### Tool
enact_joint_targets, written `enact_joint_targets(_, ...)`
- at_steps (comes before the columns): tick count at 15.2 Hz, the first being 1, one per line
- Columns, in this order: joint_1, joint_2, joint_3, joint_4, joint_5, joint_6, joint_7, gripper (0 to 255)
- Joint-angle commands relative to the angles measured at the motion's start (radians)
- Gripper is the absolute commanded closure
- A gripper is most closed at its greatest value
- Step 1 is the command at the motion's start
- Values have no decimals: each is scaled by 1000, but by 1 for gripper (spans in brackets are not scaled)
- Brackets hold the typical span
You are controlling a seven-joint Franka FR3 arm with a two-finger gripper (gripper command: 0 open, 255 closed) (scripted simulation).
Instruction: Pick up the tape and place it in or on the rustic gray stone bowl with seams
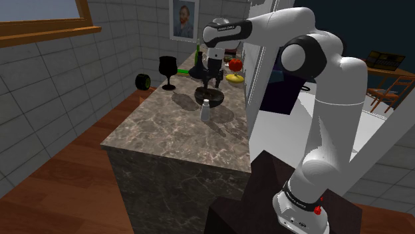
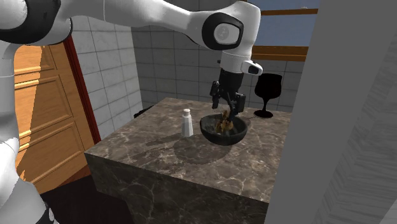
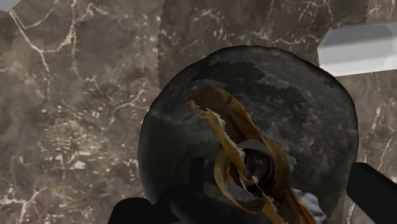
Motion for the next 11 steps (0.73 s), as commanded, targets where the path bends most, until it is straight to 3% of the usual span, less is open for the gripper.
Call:
enact_joint_targets(1,-5,5,-2,62,0,-57,4,0)
enact_joint_targets(3,-13,17,-4,137,1,-121,6,0)
enact_joint_targets(11,-13,17,-4,137,1,-121,6,0)
